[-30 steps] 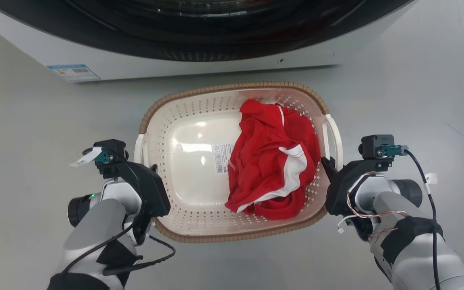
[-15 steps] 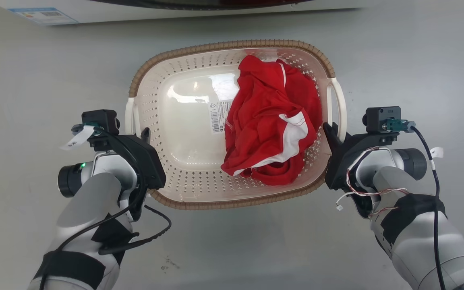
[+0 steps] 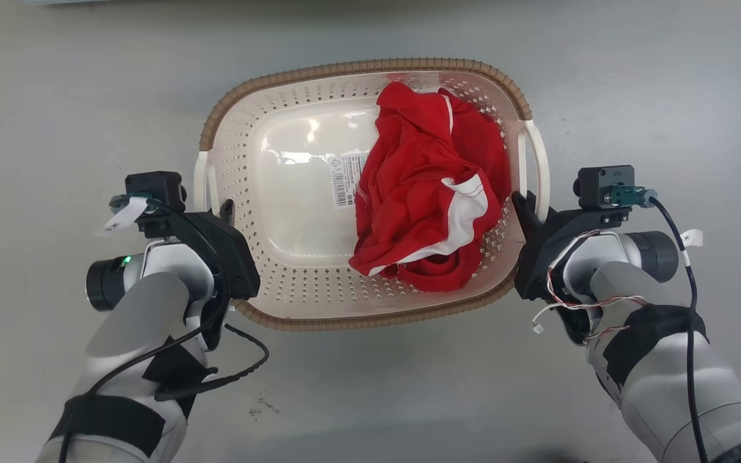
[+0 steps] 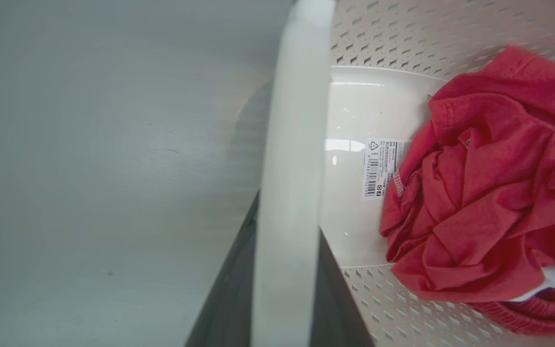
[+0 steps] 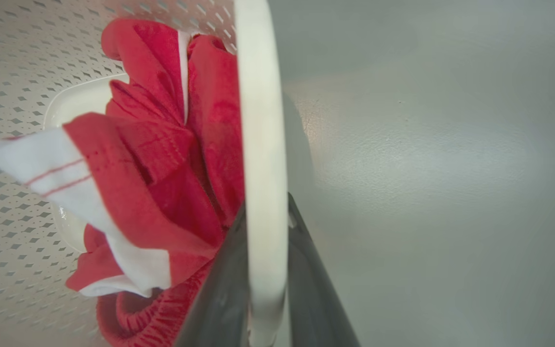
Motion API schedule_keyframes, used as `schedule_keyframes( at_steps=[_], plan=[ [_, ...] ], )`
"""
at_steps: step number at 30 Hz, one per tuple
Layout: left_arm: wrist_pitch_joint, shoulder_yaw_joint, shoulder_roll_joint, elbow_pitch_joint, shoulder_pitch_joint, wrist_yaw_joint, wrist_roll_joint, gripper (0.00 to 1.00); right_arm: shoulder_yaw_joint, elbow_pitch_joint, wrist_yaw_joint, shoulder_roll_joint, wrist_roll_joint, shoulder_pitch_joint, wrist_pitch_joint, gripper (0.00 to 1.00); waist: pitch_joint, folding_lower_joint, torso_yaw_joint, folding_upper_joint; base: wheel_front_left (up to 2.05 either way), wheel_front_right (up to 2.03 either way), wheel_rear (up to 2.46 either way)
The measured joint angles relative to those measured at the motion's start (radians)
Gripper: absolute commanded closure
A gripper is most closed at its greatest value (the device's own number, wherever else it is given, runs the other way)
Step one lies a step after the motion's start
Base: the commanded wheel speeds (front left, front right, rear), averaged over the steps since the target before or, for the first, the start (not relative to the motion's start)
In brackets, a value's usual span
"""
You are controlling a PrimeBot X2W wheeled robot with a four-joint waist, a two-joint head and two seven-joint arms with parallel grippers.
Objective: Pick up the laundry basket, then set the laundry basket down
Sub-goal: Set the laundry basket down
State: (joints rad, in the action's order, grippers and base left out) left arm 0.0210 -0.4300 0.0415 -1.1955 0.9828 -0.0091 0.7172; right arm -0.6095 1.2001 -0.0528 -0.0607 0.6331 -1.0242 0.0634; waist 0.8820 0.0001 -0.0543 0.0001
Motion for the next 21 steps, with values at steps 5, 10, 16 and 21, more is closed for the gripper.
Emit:
schedule_keyframes(
  at_steps=[5, 10, 16, 21],
  plan=[
    [0.000, -0.002, 0.004, -0.011, 0.019, -0.001, -0.005, 1.00, -0.001, 0.003, -0.001, 0.003, 0.000, -0.014, 0.001, 1.00, 0.016, -0.0001, -0.005, -0.0002, 0.00, 0.00, 0.00],
    [0.009, -0.002, 0.007, -0.020, 0.029, -0.001, -0.006, 1.00, 0.000, 0.004, -0.010, 0.002, 0.000, -0.017, 0.018, 1.00, 0.034, -0.0005, -0.007, -0.0006, 0.00, 0.00, 0.00],
    [0.013, -0.004, 0.010, -0.027, 0.037, -0.018, -0.006, 1.00, 0.003, 0.009, -0.018, 0.002, 0.002, -0.025, 0.026, 1.00, 0.043, -0.0005, -0.008, -0.0007, 0.00, 0.00, 0.00],
    [0.017, -0.004, 0.011, -0.030, 0.040, -0.019, -0.006, 1.00, 0.003, 0.014, -0.022, 0.003, 0.005, -0.030, 0.025, 1.00, 0.047, -0.0005, -0.011, -0.0006, 0.00, 0.00, 0.00]
  ],
)
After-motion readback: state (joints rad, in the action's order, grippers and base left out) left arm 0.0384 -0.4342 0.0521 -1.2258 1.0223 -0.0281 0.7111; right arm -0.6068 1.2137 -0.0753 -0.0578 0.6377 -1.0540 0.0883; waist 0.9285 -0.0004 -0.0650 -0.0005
